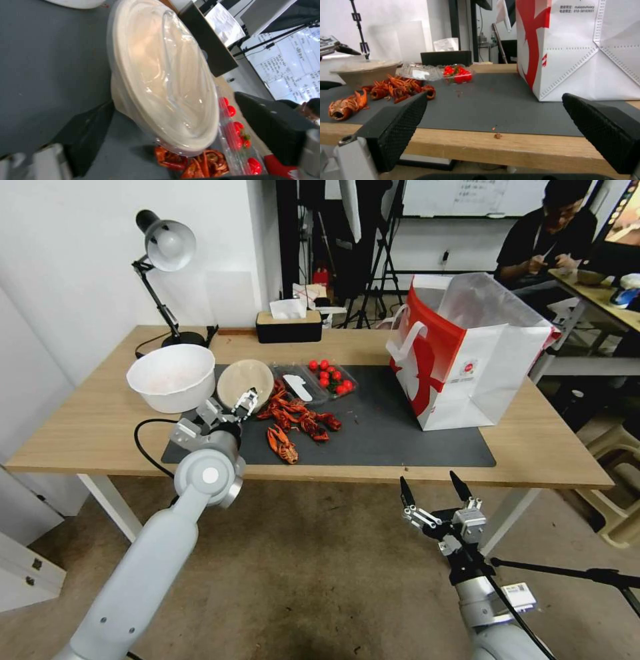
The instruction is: Pick up the trash from the table and place it into the takeout bag.
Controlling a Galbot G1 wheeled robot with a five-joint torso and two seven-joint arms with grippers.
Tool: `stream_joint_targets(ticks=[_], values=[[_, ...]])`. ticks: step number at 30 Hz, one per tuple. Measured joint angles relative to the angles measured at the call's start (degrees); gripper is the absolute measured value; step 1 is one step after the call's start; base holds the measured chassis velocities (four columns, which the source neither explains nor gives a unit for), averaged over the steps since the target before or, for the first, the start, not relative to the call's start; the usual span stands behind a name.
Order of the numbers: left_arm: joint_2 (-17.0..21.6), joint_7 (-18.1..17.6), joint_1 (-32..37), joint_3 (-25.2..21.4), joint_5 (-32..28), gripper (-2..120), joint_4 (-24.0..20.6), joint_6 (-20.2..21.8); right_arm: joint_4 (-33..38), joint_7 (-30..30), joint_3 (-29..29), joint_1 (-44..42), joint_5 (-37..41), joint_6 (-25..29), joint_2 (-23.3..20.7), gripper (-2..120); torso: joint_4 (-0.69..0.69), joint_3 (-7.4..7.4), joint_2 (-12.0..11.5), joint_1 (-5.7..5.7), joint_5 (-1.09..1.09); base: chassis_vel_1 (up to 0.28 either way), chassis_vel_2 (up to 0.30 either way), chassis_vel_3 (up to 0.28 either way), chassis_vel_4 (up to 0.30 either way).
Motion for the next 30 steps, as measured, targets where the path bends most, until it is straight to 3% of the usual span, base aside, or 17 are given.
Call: stream_joint_targets(ticks=[7, 9, 11, 13, 15, 18, 19, 22, 26, 30], values=[[0.14, -0.41, 0.28, -0.23, -0.34, 68, -0.22, 0.00, -0.09, -0.02, 0.04, -0.16, -0.03, 0.09, 0.08, 100, 0.00, 0.00, 0.00, 0.00, 0.00, 0.000, 0.000, 0.000, 0.000], [0.52, -0.50, 0.63, -0.29, -0.34, 56, -0.37, 0.07, -0.16, -0.03, 0.04, -0.15, -0.04, 0.09, 0.16, 100, 0.01, -0.01, 0.00, 0.00, 0.00, 0.000, 0.000, 0.000, 0.000], [0.61, -0.52, 0.70, -0.32, -0.34, 55, -0.43, 0.09, -0.19, -0.04, 0.01, -0.15, -0.06, 0.09, 0.19, 100, 0.00, -0.01, 0.01, 0.00, 0.00, 0.000, 0.000, 0.000, 0.000], [0.73, -0.64, 0.80, -0.47, -0.38, 42, -0.62, 0.11, -0.20, -0.04, -0.23, -0.10, -0.17, 0.09, 0.26, 100, 0.00, -0.01, 0.00, 0.00, 0.00, 0.000, 0.000, 0.000, 0.000], [0.76, -0.67, 0.86, -0.54, -0.42, 41, -0.73, 0.11, -0.20, -0.04, -0.35, -0.07, -0.22, 0.09, 0.29, 100, 0.00, -0.01, 0.00, 0.00, -0.01, 0.000, 0.000, 0.000, 0.000], [0.84, -0.70, 1.19, -0.60, -0.51, 26, -1.02, 0.11, -0.10, -0.04, -0.57, 0.12, -0.34, 0.03, 0.33, 100, 0.00, -0.01, 0.01, 0.00, 0.00, 0.000, 0.000, 0.000, 0.000], [0.84, -0.70, 1.19, -0.60, -0.51, 26, -1.02, 0.11, -0.10, -0.04, -0.57, 0.12, -0.34, 0.03, 0.33, 100, 0.00, -0.01, 0.01, 0.00, 0.00, 0.000, 0.000, 0.000, 0.000], [0.90, -0.66, 1.56, -0.68, -0.43, 8, -1.22, 0.10, 0.11, -0.04, -0.78, 0.17, -0.50, -0.11, 0.29, 100, -0.01, -0.01, 0.01, 0.00, 0.00, 0.000, 0.000, 0.000, 0.000], [0.95, -0.61, 1.57, -0.91, -0.43, 0, -1.19, -0.14, 0.23, -0.04, -0.89, 0.13, -0.71, -0.17, 0.35, 100, -0.01, -0.01, 0.01, 0.00, 0.00, 0.000, 0.000, 0.000, 0.000], [0.98, -0.63, 1.58, -1.13, -0.54, 0, -1.14, -0.65, 0.24, -0.06, -1.12, -0.04, -0.95, -0.18, 0.54, 100, 0.00, -0.01, 0.01, 0.00, 0.00, 0.000, 0.000, 0.000, 0.000]])
